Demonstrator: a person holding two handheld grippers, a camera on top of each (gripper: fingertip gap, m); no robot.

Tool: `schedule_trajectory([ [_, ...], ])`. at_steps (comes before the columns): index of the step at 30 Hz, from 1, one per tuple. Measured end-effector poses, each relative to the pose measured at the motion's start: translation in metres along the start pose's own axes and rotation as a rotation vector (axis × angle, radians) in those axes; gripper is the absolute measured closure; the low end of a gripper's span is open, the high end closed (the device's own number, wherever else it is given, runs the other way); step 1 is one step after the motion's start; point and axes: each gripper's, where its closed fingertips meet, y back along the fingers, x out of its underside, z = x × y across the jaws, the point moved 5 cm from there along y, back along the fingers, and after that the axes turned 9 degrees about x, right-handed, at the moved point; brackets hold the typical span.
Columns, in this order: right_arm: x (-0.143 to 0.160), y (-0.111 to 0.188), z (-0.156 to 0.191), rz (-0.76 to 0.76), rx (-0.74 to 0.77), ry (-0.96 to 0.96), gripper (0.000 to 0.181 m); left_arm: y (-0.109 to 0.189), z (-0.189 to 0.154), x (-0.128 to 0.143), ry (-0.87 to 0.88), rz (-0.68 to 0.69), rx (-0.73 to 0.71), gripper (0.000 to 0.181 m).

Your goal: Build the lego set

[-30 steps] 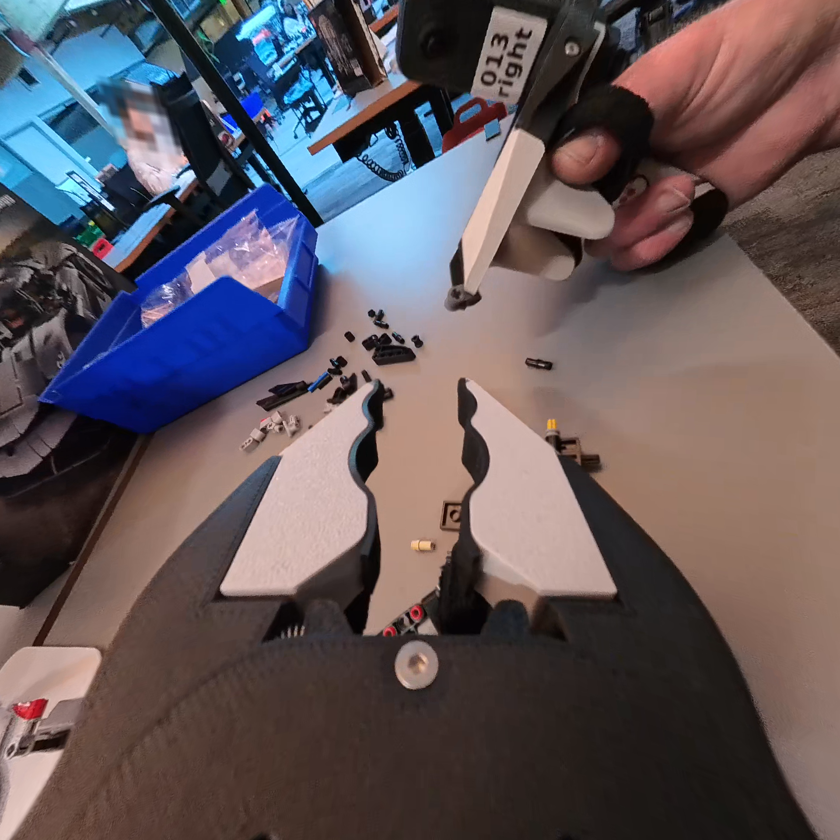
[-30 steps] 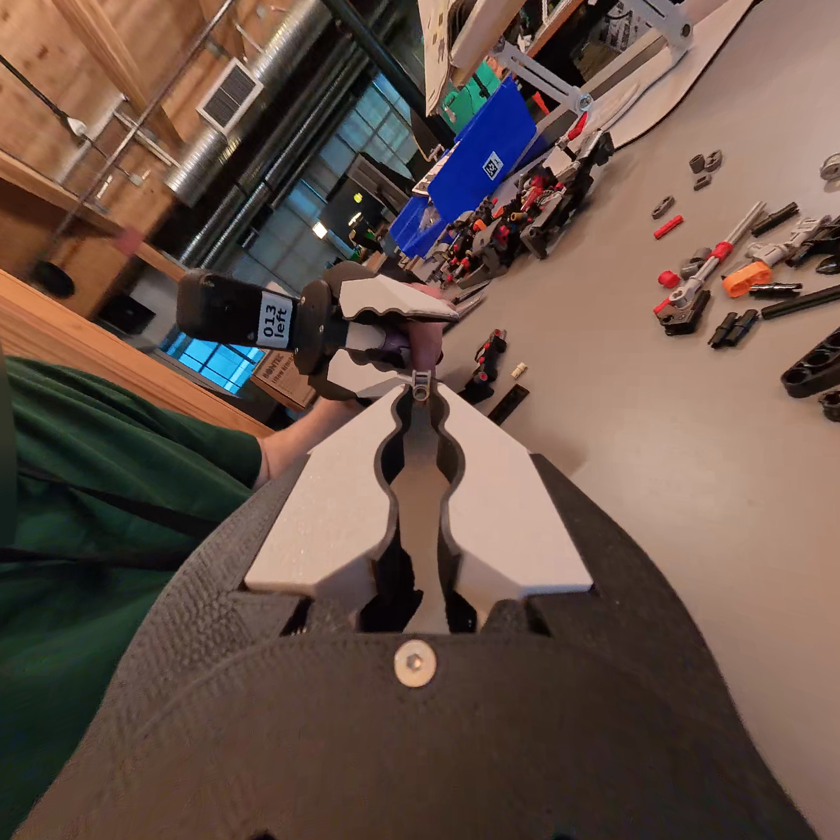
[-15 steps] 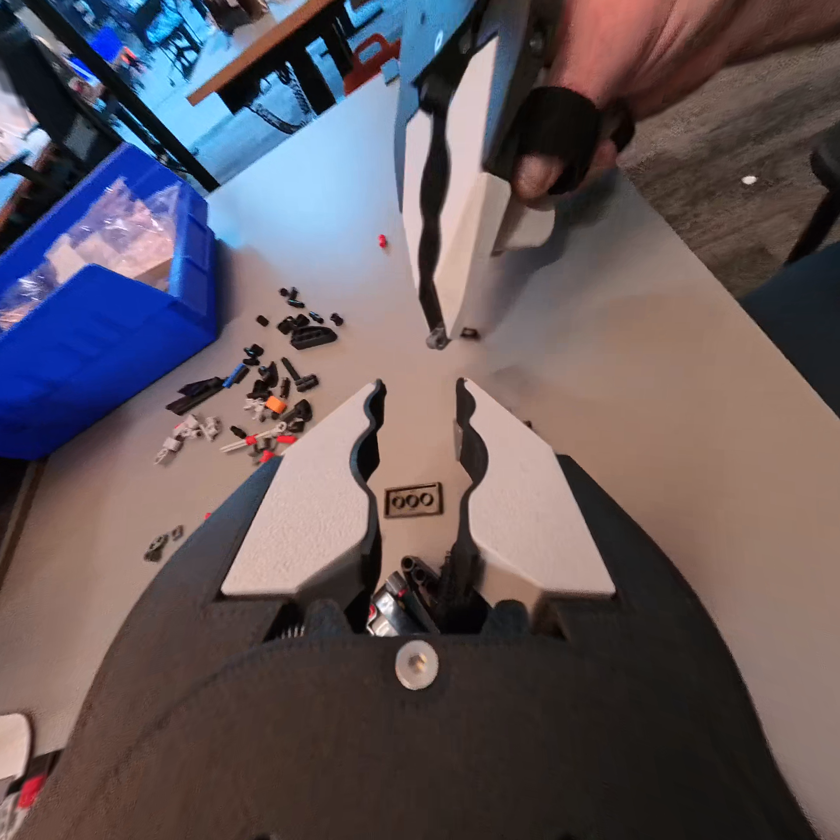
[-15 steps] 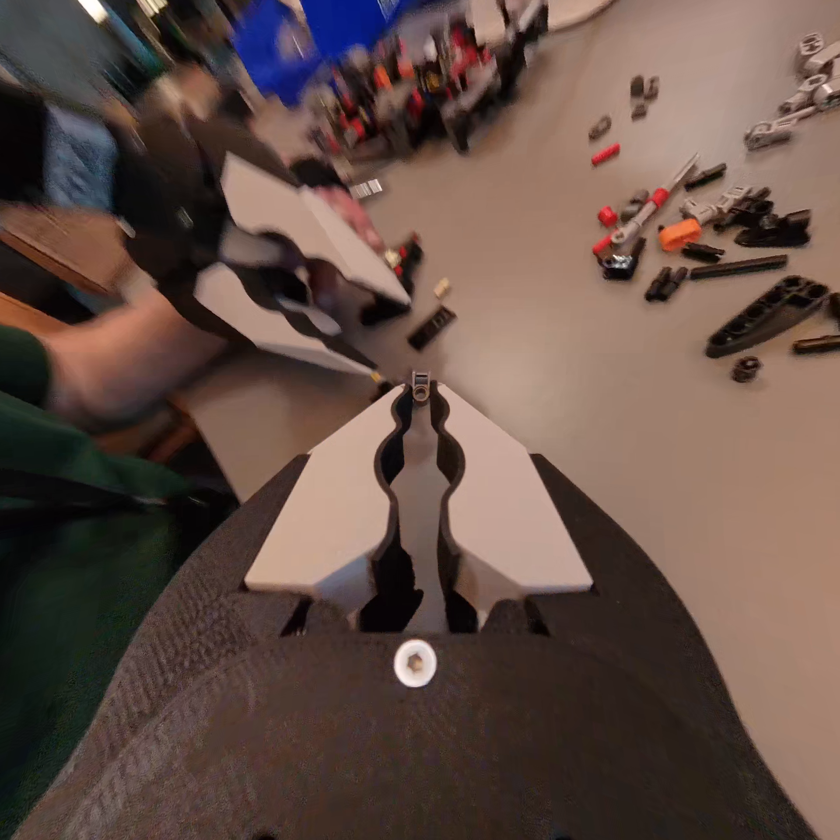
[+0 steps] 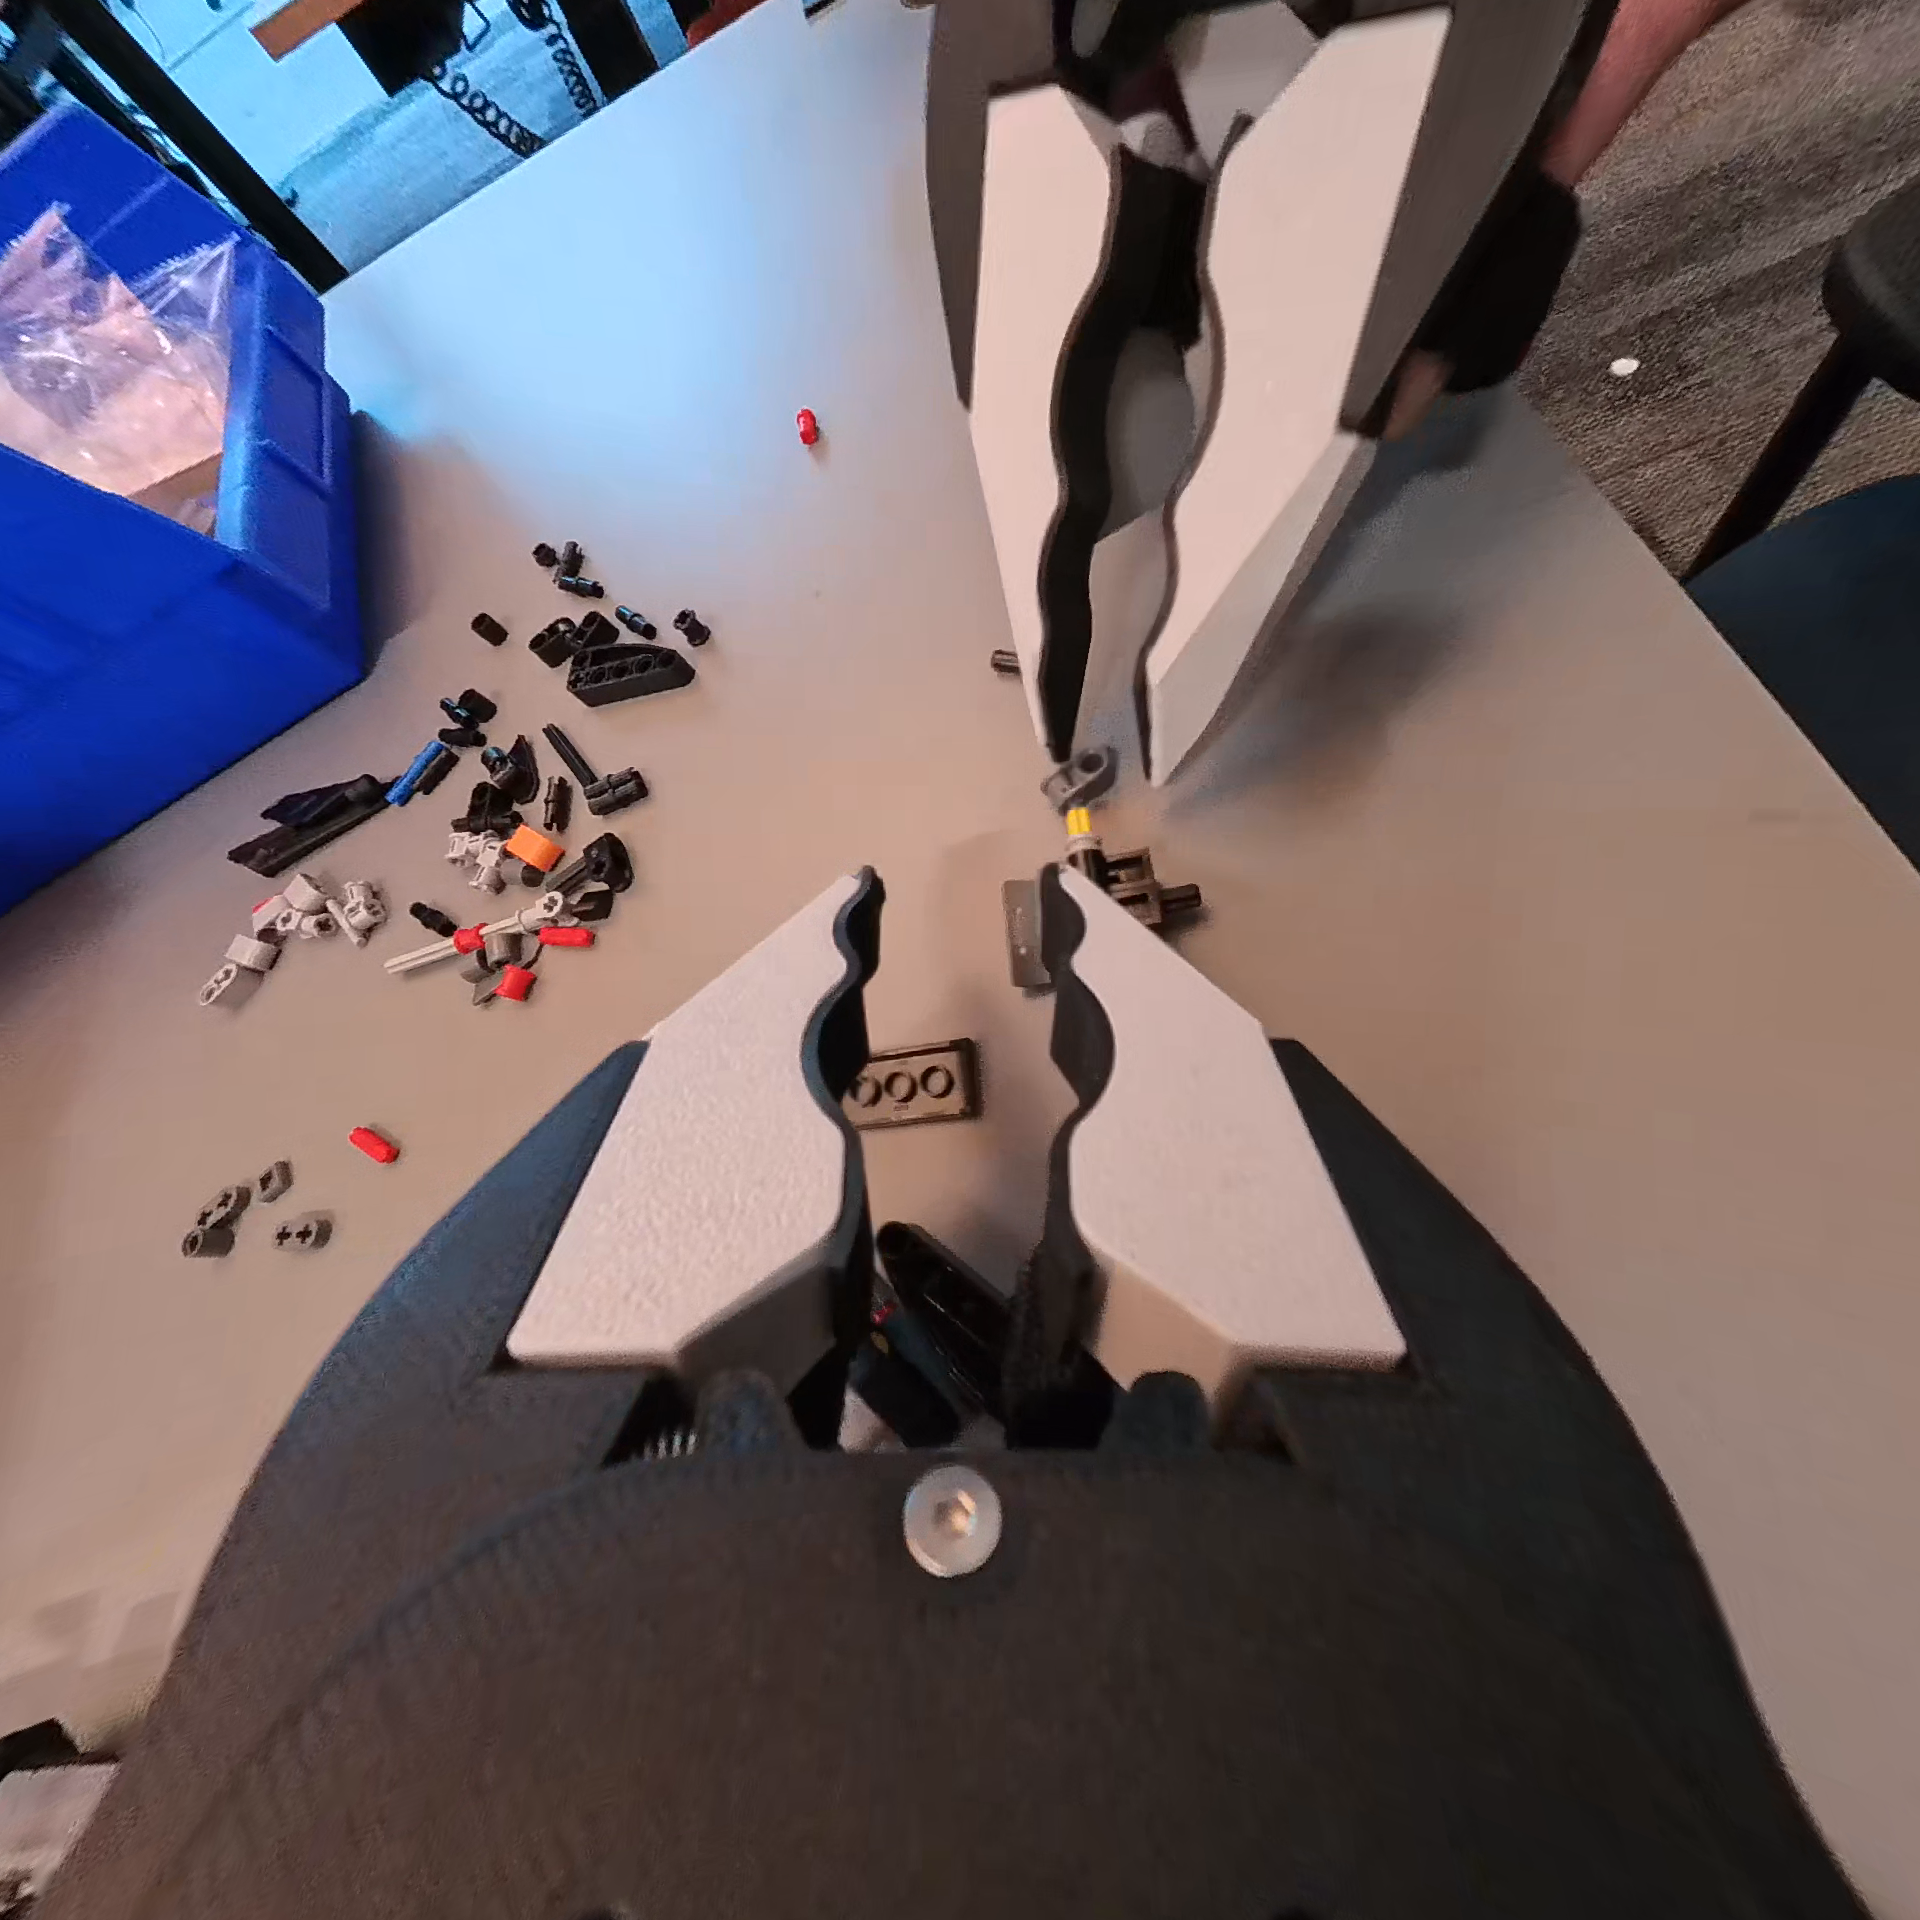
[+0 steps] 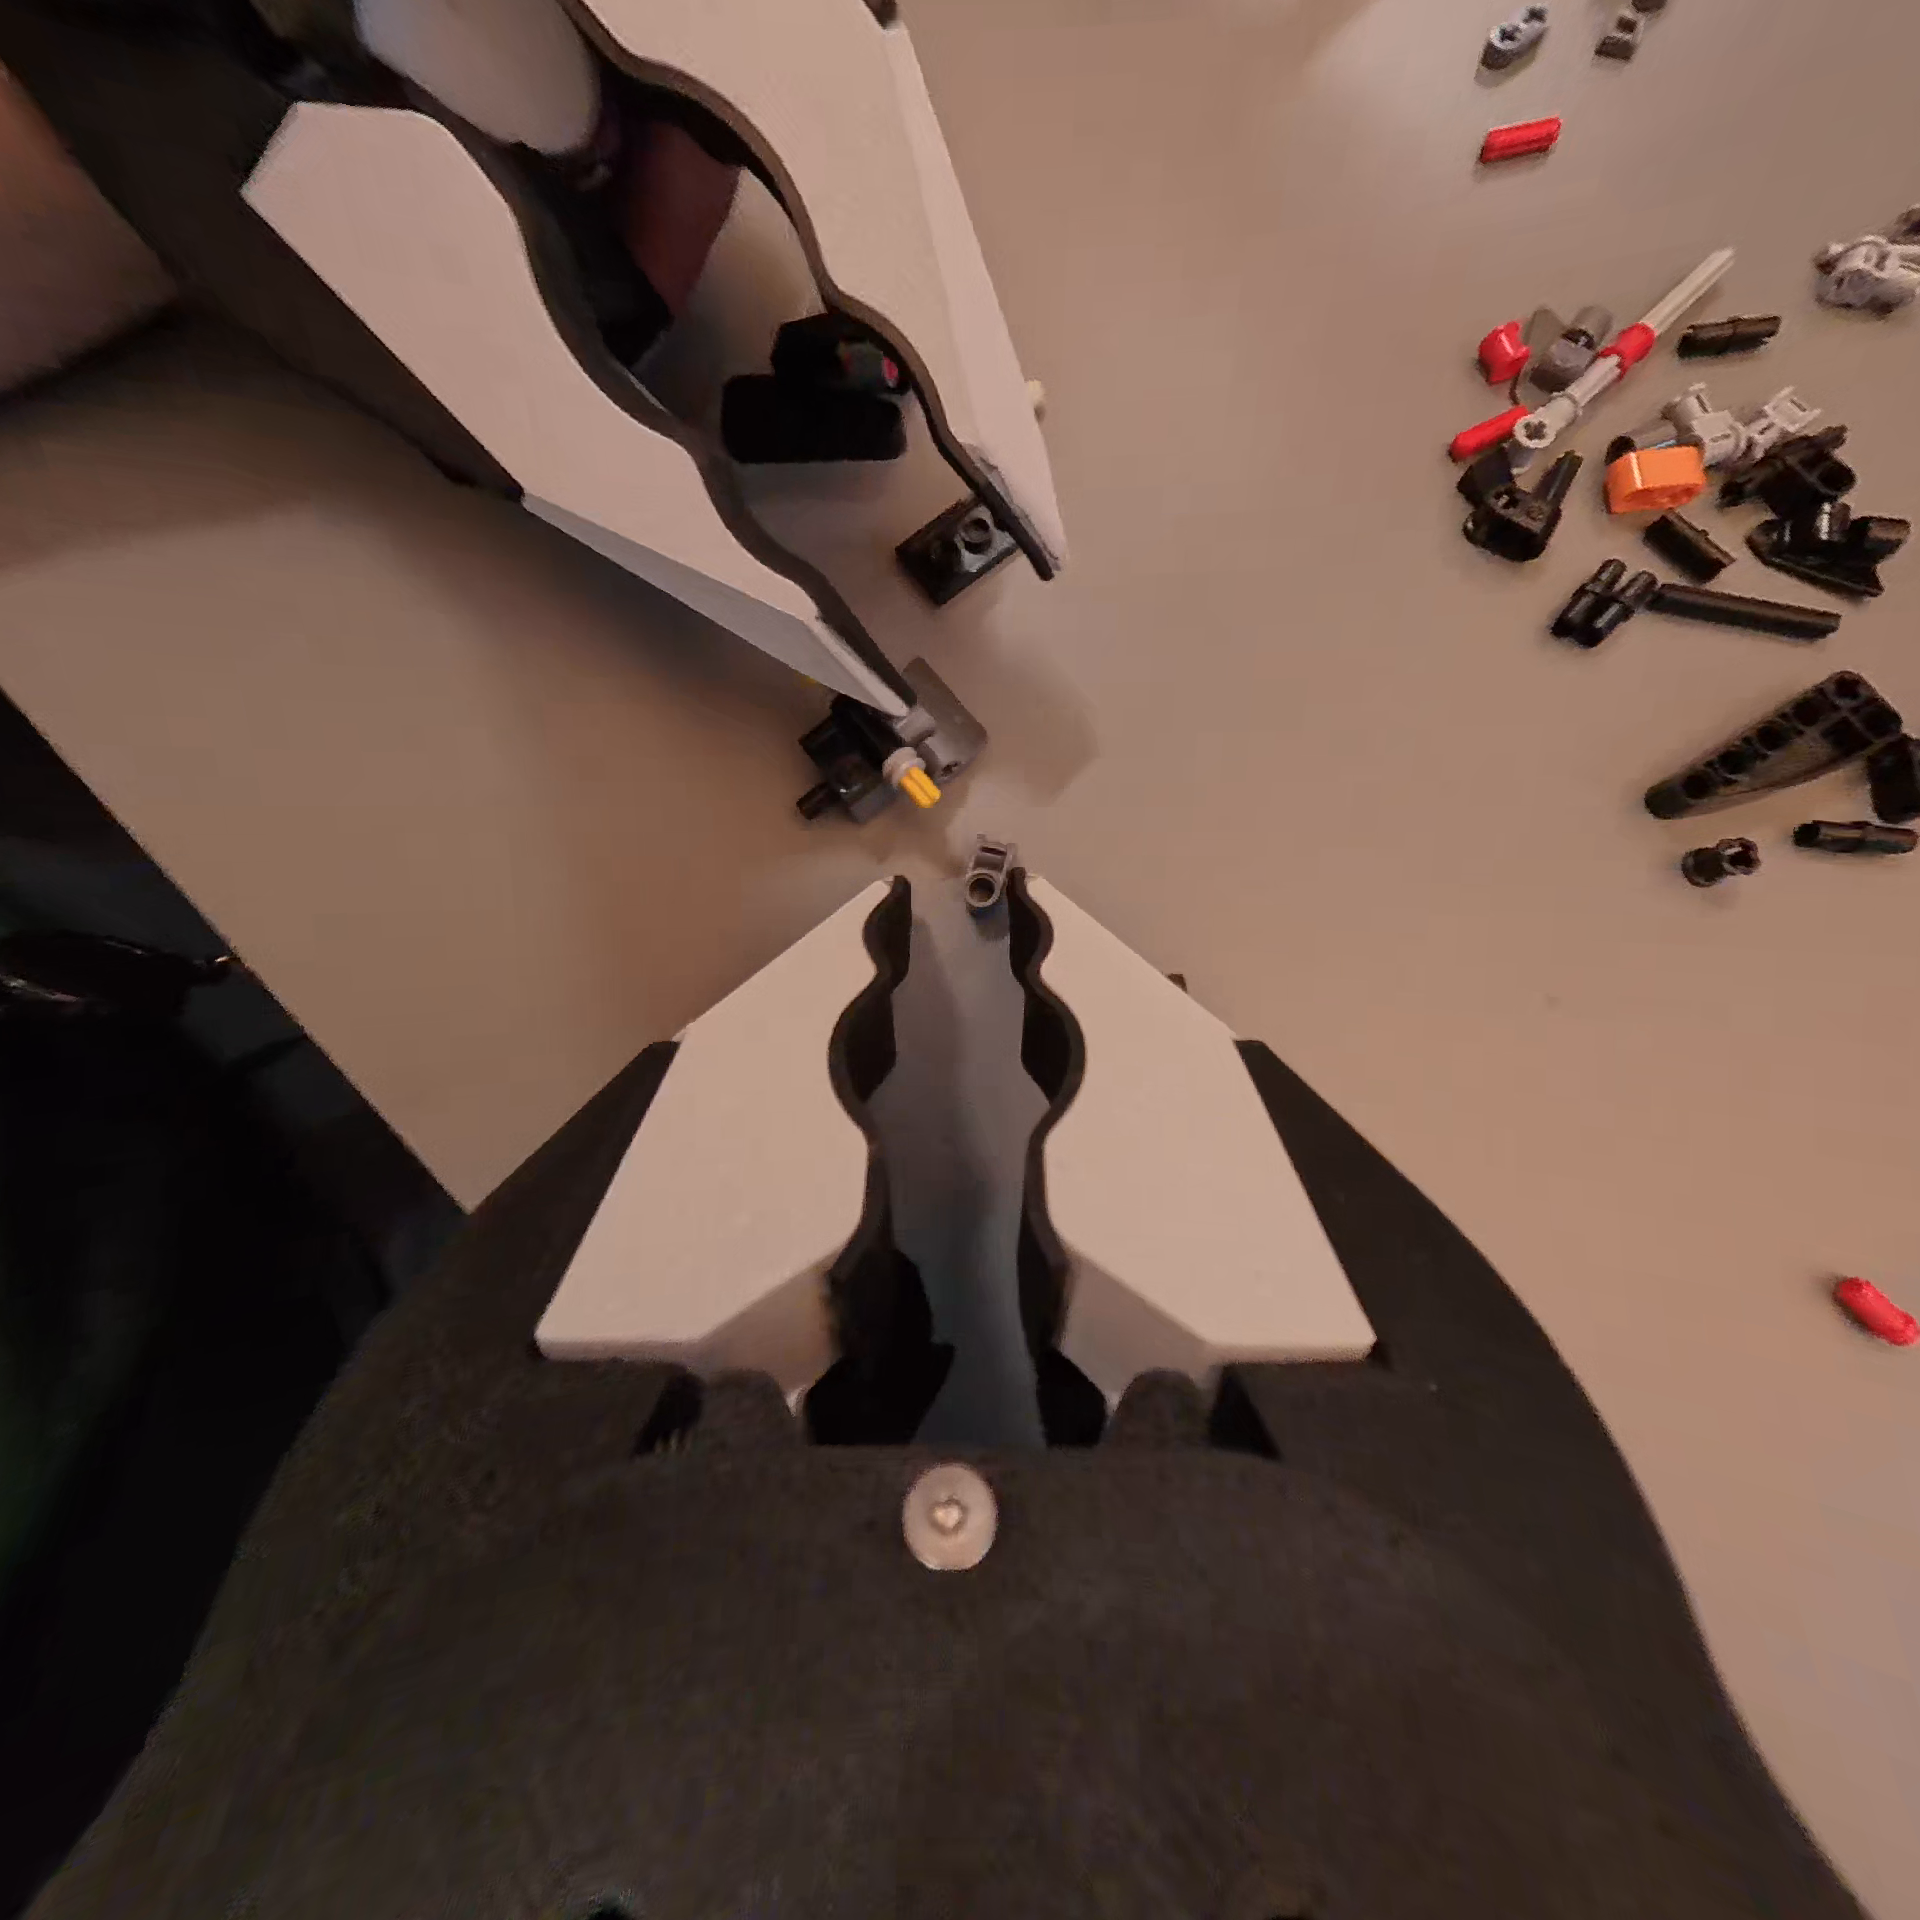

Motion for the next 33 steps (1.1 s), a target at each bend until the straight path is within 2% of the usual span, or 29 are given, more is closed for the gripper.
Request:
schedule_trajectory([
  [7, 0.002, 0.003, -0.005, 0.01, -0.121, 0.025, 0.17, 0.002, 0.0, 0.001, 0.006, -0.001, 0.006, 0.152],
  [13, -0.001, 0.004, -0.008, -0.01, -0.071, 0.057, 0.168, 0.003, 0.002, 0.002, 0.017, -0.007, 0.004, 0.152],
  [18, -0.005, 0.001, -0.013, -0.042, -0.074, 0.087, 0.159, 0.001, 0.003, 0.004, 0.024, -0.002, 0.006, 0.153],
  [22, -0.008, -0.006, -0.014, -0.035, -0.084, 0.133, 0.158, 0.003, 0.004, 0.004, 0.024, -0.007, -0.004, 0.153],
  [29, -0.004, -0.011, -0.008, -0.022, -0.12, 0.155, 0.172, 0.002, 0.004, 0.005, 0.022, 0.002, -0.005, 0.153],
  [33, -0.004, -0.009, -0.008, -0.036, -0.127, 0.142, 0.172, 0.001, 0.004, 0.005, 0.021, 0.007, -0.008, 0.153],
])
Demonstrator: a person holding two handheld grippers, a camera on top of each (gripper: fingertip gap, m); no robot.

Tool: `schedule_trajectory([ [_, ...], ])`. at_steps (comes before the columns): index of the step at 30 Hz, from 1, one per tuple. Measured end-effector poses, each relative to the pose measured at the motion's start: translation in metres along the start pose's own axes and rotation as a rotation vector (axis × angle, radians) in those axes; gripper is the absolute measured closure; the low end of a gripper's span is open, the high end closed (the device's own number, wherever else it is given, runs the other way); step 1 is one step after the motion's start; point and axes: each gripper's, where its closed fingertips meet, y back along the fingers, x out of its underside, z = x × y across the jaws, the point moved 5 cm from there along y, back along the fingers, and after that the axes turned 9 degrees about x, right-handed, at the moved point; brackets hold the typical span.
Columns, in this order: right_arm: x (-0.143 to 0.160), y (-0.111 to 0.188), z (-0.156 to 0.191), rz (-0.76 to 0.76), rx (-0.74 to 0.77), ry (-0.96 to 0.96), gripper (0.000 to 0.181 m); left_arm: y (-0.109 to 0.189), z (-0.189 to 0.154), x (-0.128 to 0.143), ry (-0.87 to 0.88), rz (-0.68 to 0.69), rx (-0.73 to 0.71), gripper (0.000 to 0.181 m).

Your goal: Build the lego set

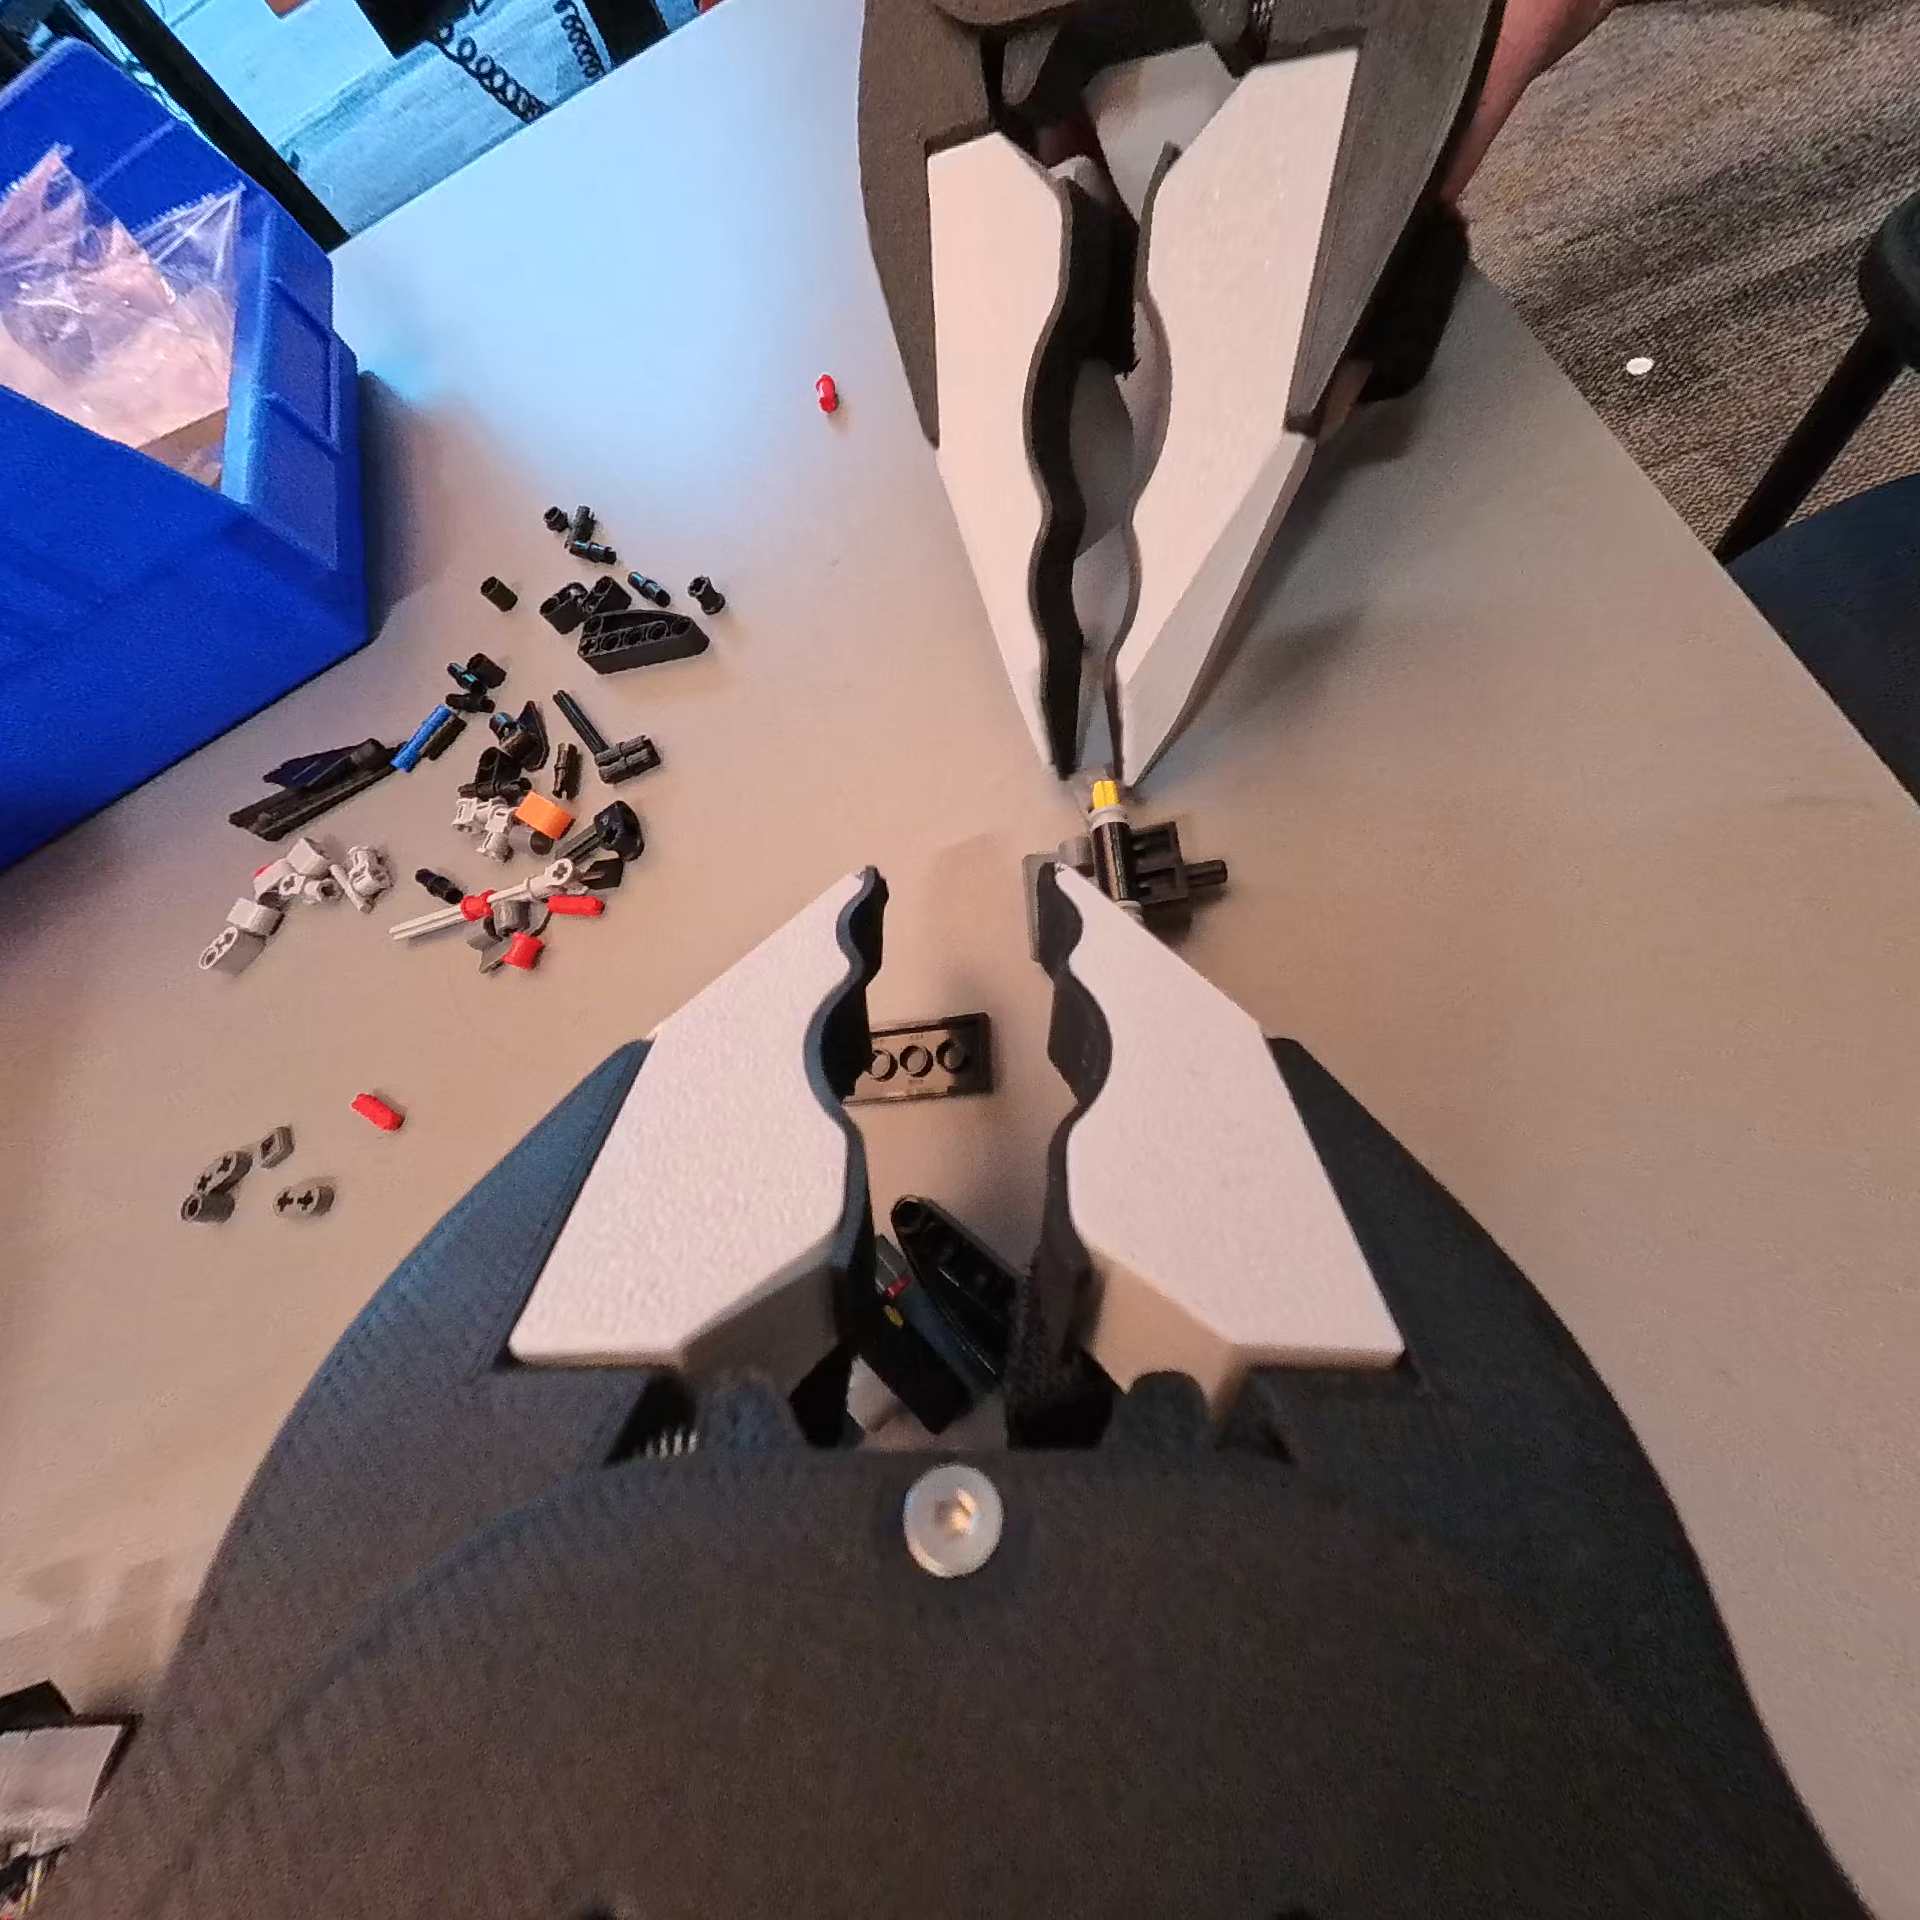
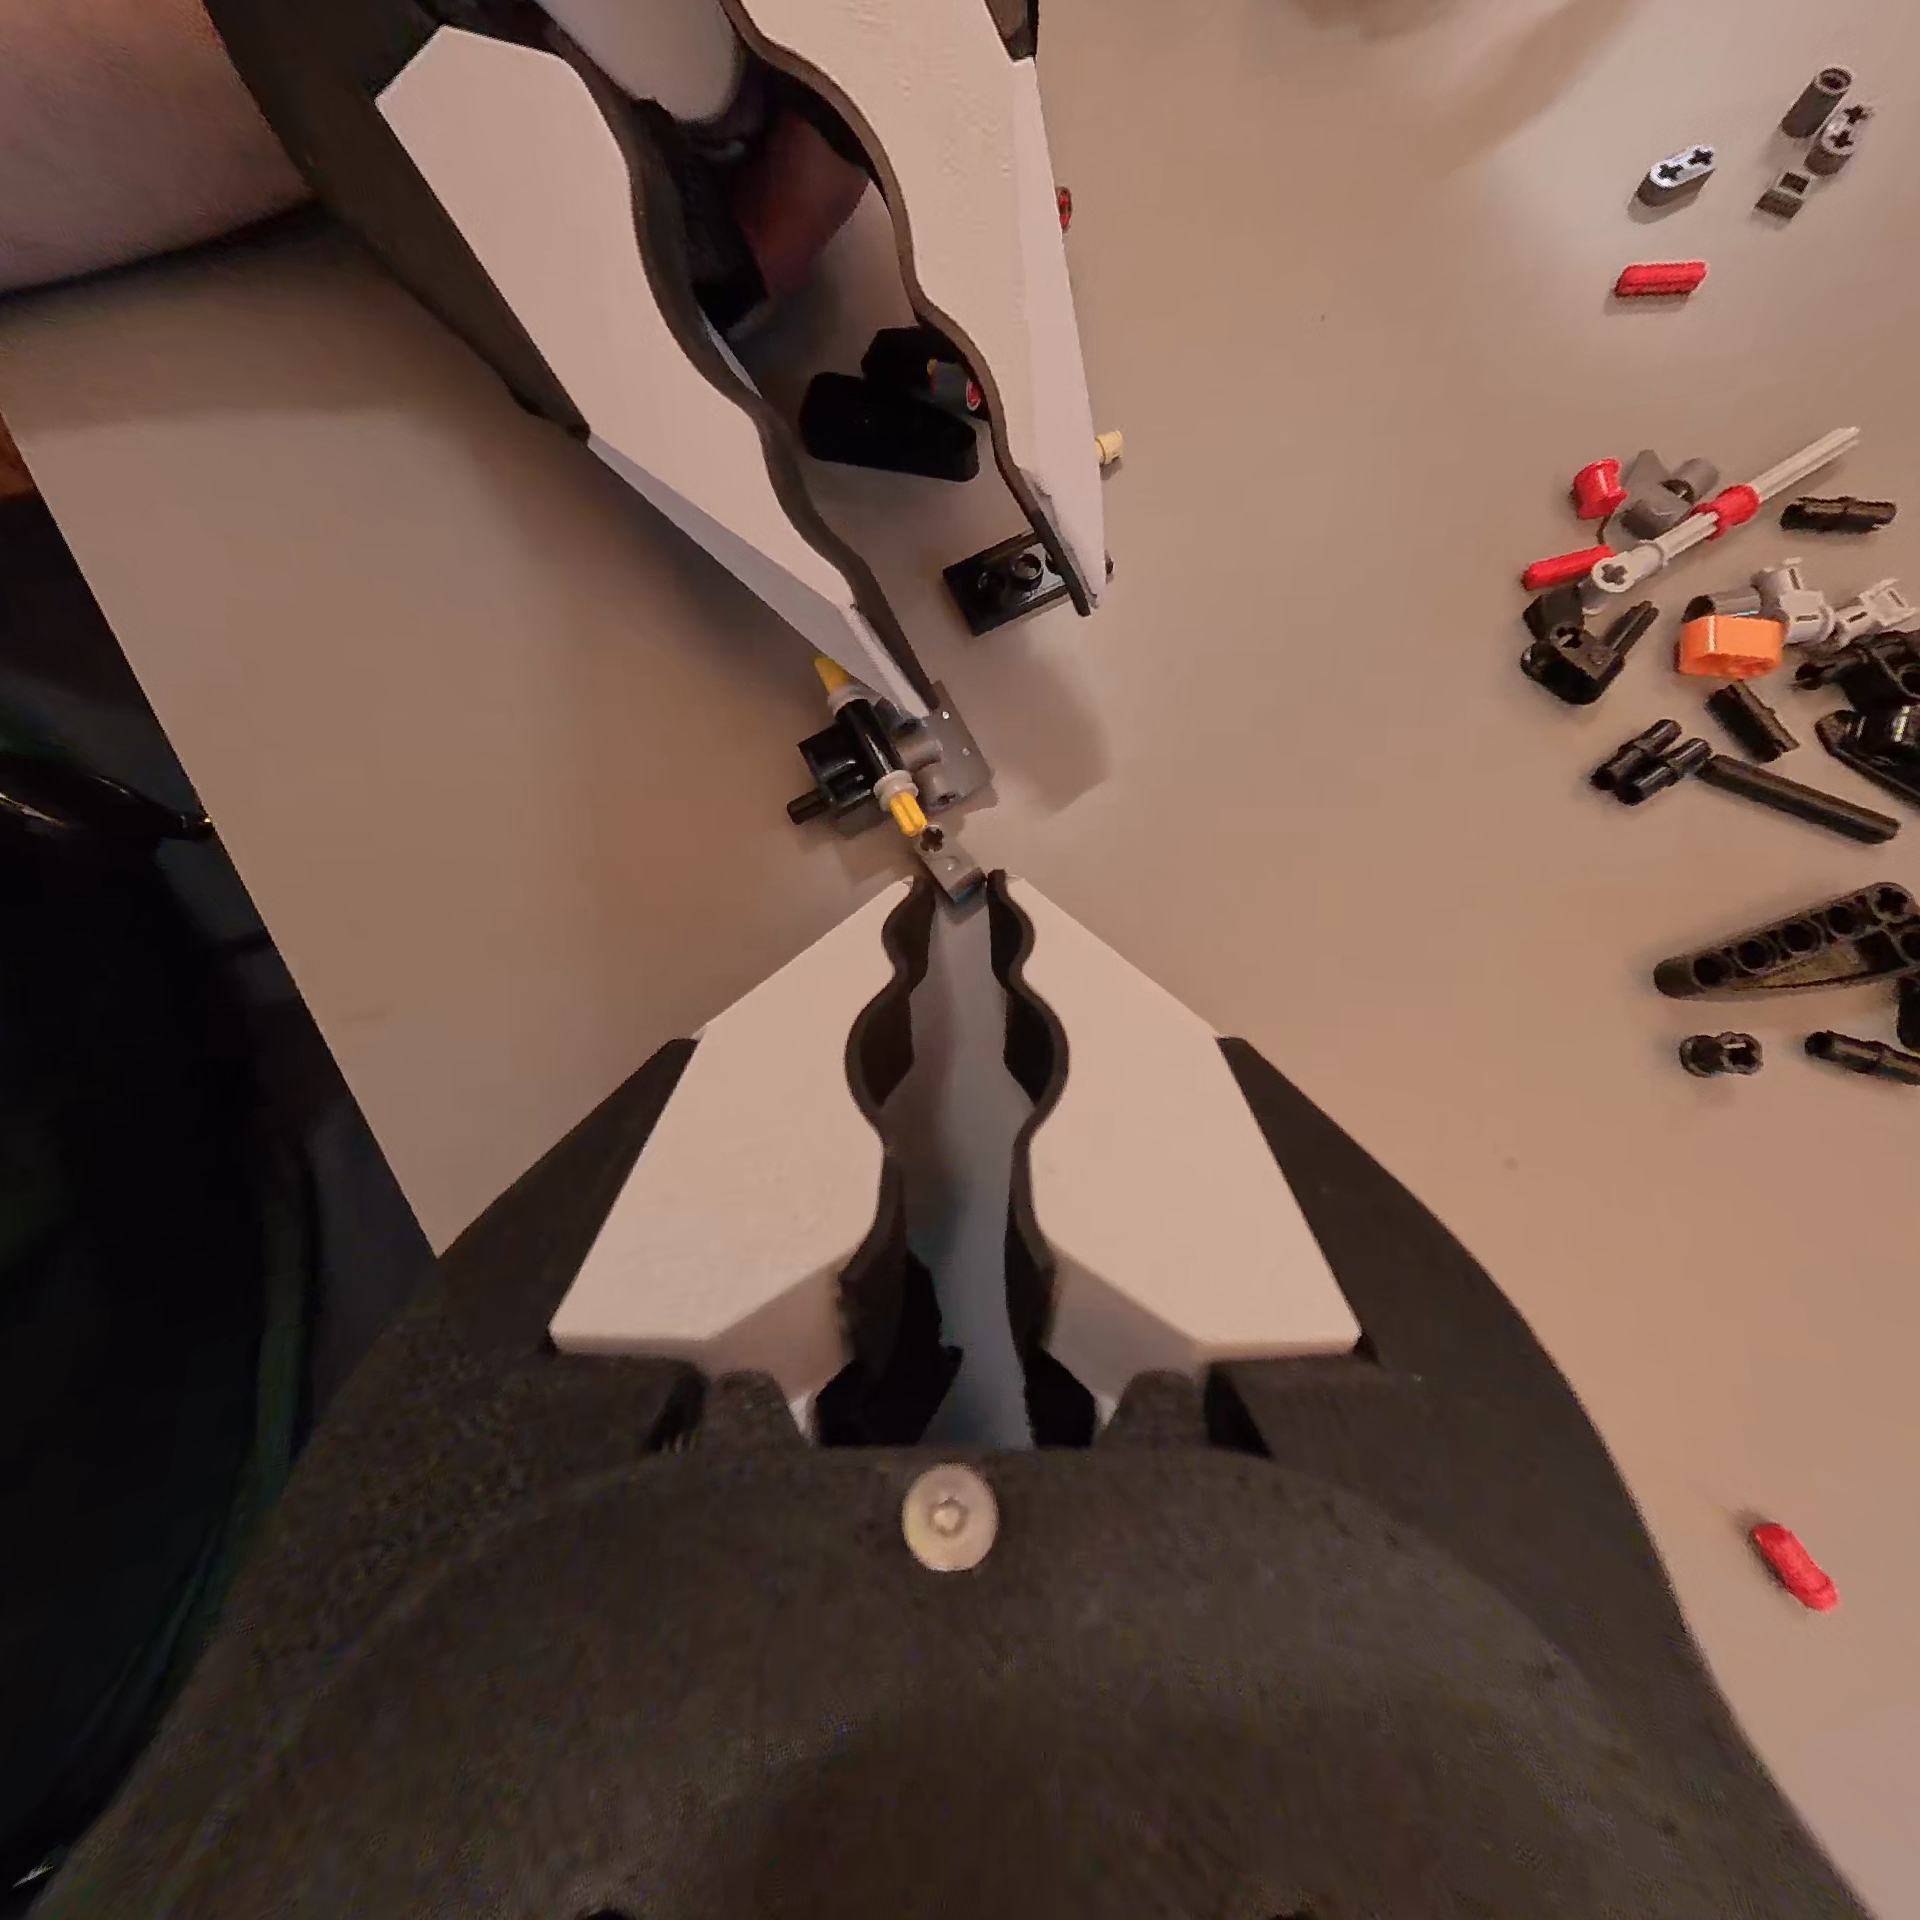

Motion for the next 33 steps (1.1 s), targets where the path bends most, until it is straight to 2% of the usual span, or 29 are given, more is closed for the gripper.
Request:
schedule_trajectory([
  [9, 0.0, 0.004, -0.003, -0.04, 0.002, -0.043, 0.16, 0.003, 0.006, 0.001, 0.016, -0.015, -0.036, 0.156],
  [16, 0.004, 0.007, -0.005, -0.065, -0.009, -0.092, 0.158, 0.006, 0.013, 0.001, 0.037, -0.033, -0.076, 0.158],
  [29, 0.0, 0.006, -0.004, -0.047, -0.024, -0.014, 0.158, 0.006, 0.017, 0.003, 0.039, -0.023, -0.106, 0.16],
  [33, -0.003, 0.003, -0.001, -0.044, -0.043, 0.011, 0.163, 0.006, 0.018, 0.005, 0.039, -0.008, -0.116, 0.161],
])
